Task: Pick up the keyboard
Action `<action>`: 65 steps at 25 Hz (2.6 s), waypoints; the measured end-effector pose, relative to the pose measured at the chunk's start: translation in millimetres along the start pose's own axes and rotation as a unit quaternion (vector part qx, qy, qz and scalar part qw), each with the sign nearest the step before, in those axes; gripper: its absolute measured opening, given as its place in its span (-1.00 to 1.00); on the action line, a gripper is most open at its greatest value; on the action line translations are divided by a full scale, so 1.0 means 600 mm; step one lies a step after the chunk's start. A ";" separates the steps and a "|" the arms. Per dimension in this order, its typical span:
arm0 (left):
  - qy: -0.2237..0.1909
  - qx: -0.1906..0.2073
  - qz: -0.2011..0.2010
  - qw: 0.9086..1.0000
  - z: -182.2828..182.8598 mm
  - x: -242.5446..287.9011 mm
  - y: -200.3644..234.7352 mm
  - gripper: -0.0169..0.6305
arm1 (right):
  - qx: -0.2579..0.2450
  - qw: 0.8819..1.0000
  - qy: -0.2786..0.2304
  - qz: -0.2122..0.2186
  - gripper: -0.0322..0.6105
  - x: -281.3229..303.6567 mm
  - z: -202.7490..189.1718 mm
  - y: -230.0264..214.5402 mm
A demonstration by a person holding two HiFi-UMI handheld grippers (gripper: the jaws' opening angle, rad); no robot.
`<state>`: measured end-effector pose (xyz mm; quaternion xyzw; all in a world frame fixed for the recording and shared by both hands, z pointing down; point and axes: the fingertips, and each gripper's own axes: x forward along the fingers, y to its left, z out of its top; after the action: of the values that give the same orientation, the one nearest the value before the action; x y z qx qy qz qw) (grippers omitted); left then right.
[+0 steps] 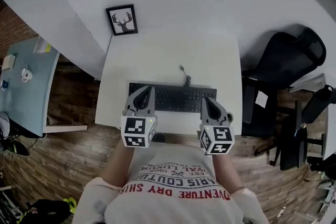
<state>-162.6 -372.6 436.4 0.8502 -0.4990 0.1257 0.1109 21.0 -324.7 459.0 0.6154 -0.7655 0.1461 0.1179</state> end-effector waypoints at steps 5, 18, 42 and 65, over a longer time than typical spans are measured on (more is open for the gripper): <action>0.027 0.002 -0.029 0.999 -0.022 0.030 0.052 -0.86 | 0.020 0.999 0.014 -0.023 -0.82 0.041 -0.004 0.015; 0.150 -0.060 -0.034 0.986 -0.172 0.092 0.105 -0.86 | 0.052 0.991 0.119 -0.012 -0.81 0.118 -0.118 -0.089; 0.327 -0.184 -0.050 0.926 -0.383 0.143 0.236 -0.01 | 0.117 0.943 0.307 0.051 -0.05 0.188 -0.322 -0.202; 0.285 -0.247 -0.065 0.924 -0.378 0.142 0.213 -0.14 | 0.218 0.931 0.281 0.082 -0.12 0.172 -0.321 -0.201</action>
<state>-258.0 -432.6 686.3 0.7547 -0.4049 0.2278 0.4633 116.5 -371.3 684.8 0.4949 -0.6985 0.4850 0.1788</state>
